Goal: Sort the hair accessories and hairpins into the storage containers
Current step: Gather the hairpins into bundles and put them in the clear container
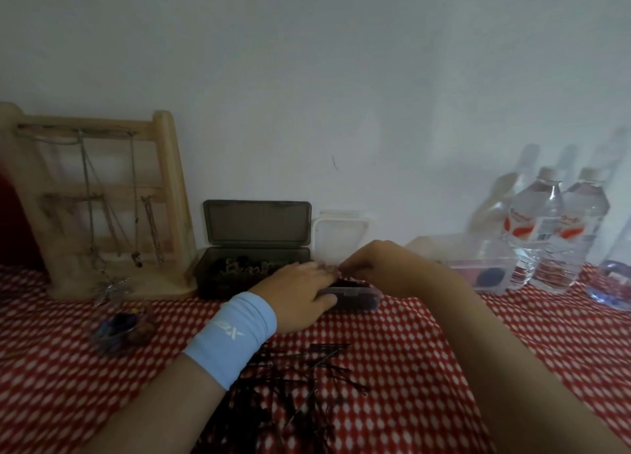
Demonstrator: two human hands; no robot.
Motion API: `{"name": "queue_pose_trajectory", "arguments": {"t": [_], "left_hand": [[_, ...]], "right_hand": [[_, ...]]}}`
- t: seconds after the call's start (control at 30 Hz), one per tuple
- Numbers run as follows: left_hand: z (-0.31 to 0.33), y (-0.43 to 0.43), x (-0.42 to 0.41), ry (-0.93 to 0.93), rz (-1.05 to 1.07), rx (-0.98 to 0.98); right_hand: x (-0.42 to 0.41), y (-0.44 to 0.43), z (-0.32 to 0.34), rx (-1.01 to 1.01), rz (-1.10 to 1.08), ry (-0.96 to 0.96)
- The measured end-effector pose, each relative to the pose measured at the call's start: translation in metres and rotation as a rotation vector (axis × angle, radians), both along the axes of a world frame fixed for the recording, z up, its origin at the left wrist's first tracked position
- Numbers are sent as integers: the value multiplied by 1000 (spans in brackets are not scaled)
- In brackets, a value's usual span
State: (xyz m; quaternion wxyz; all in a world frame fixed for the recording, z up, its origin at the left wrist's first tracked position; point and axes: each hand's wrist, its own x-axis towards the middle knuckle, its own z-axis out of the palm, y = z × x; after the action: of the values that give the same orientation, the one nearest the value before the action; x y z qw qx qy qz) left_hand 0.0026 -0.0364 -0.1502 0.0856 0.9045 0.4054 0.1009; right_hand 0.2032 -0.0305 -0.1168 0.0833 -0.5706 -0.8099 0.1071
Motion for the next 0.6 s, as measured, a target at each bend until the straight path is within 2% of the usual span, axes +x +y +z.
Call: {"name": "queue_pose_trajectory", "arguments": {"t": [0.1,0.2,0.27,0.37,0.43,0.5,0.6], "left_hand": [[6,-2,-2,-8,2,-1],[22,-9,-9,-170,43,-38],[34,-15,-18,-232,88,-26],[43,-28,-33,-95,116,-52],[44,-45,-42,52,131,-143],[39,-70,-48,100,136,-239],[23,-107,-46,186,118,-305]], "right_hand": [[-5,-5,4,7,27,-46],[-11,-10,17,121,22,-22],[-19,-19,27,109,42,30],[-36,-37,34,-33,143,-17],[-49,-46,30,-164,215,-150],[-61,-51,21,-272,238,-323],[-75,-53,5,-319,200,-490]]}}
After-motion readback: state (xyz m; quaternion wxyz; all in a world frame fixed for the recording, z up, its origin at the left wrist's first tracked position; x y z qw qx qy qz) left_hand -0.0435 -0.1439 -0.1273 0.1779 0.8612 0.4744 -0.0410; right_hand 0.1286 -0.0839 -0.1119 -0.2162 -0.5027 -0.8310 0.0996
